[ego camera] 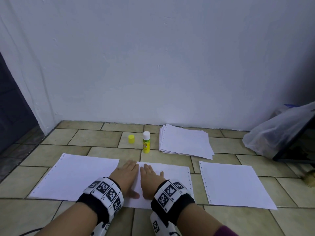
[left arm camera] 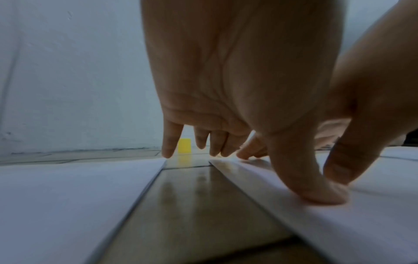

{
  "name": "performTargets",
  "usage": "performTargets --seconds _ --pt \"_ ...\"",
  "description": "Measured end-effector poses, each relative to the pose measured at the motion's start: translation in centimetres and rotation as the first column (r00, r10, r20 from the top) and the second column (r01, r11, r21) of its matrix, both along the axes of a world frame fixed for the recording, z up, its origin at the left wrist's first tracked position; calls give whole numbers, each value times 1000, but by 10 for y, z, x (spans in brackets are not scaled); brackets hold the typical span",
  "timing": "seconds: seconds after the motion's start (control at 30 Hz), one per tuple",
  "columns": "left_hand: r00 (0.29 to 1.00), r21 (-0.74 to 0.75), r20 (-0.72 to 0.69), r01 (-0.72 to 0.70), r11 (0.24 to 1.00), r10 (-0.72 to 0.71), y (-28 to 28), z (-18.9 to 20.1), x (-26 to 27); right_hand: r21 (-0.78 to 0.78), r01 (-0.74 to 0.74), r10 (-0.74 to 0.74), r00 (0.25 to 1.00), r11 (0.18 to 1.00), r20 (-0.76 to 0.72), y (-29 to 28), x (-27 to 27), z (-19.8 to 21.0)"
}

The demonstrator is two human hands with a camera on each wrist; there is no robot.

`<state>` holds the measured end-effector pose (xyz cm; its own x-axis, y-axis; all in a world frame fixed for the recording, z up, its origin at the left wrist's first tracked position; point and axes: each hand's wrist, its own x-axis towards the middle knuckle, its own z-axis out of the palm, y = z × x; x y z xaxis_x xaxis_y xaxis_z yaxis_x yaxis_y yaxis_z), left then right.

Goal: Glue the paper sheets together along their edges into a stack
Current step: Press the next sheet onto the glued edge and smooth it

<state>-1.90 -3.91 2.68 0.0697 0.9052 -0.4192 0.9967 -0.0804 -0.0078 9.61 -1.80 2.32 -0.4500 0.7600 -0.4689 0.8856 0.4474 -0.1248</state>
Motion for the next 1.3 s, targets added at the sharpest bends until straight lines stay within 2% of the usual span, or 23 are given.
performTargets --seconds 0.13,0.23,0.47,0.57,0.7,0.8,0.93,1.0,1.1,1.2,1.3 --pt "998 -82 -41 -48 995 45 2 -6 -1 -23 -89 88 995 996 -48 6 -2 4" --pt "998 -104 -49 -48 993 43 1 -4 -4 -23 -97 96 995 995 -35 12 9 3" --pt "999 -126 -43 -34 991 29 1 -7 -7 -33 142 -141 990 989 25 29 77 5" --pt "999 -129 -44 -32 991 27 1 -7 -10 -15 175 -174 983 984 53 31 96 1" --pt "998 -134 -60 -28 991 20 1 -5 -9 6 221 -221 975 975 -29 28 94 1" --pt "998 -102 -57 -41 994 36 4 3 -7 35 210 -208 976 977 -64 28 91 2" --pt "995 55 -78 -58 997 62 7 15 3 135 179 -186 982 974 43 27 85 7" --pt "997 110 -74 3 994 6 6 14 13 221 138 -166 980 965 111 24 79 11" --pt "982 144 16 186 972 -191 3 9 32 264 115 -155 978 958 139 22 68 13" --pt "981 86 92 165 982 -173 -3 10 40 218 178 -198 978 960 72 17 58 8" --pt "981 61 25 189 980 -191 -5 19 43 196 201 -202 979 960 -14 11 52 1"
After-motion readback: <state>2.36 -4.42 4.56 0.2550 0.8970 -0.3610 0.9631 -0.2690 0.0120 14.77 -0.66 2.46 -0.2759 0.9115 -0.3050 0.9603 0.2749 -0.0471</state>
